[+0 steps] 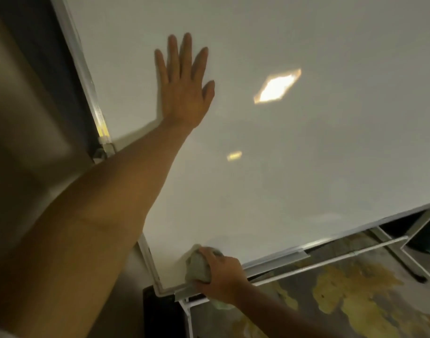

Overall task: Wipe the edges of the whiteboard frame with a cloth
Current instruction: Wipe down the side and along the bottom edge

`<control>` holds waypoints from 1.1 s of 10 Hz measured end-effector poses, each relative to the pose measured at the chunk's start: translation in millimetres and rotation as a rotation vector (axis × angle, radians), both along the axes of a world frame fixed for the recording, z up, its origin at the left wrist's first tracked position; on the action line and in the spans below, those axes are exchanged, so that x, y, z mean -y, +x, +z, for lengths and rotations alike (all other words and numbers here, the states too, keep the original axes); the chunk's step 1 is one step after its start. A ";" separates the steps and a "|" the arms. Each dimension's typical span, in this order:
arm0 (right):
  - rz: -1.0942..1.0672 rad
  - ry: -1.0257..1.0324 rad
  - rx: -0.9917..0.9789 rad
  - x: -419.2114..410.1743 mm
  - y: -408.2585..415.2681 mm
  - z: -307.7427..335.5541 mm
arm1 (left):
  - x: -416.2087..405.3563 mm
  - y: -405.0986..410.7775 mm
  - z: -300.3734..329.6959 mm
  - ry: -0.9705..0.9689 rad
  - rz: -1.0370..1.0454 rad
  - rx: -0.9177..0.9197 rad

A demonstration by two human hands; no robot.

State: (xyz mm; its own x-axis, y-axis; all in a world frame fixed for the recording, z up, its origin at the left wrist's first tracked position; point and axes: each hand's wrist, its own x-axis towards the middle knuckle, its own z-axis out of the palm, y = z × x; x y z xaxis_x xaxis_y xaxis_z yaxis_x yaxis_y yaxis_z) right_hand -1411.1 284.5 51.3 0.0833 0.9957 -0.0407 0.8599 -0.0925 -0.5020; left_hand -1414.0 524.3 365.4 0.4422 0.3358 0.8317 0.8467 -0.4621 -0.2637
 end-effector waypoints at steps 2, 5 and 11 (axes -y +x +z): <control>0.022 -0.042 0.016 -9.4 -5.7 10.1 | -6.8 0.6 4.9 -0.062 -0.044 -0.026; -0.048 -0.039 0.013 -17.6 -11.6 17.2 | -19.7 7.1 3.7 -0.078 -0.065 -0.022; 0.221 0.176 0.193 3.6 -50.3 -24.5 | -11.2 2.1 13.9 -0.190 -0.017 -0.138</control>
State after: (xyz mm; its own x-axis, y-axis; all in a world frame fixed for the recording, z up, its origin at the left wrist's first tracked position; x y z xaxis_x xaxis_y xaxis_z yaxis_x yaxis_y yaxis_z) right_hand -1461.4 280.9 26.8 -0.1454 0.9809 0.1290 0.9303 0.1800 -0.3197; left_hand -1411.9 535.5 379.3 0.5541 0.4724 0.6854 0.8005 -0.5283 -0.2831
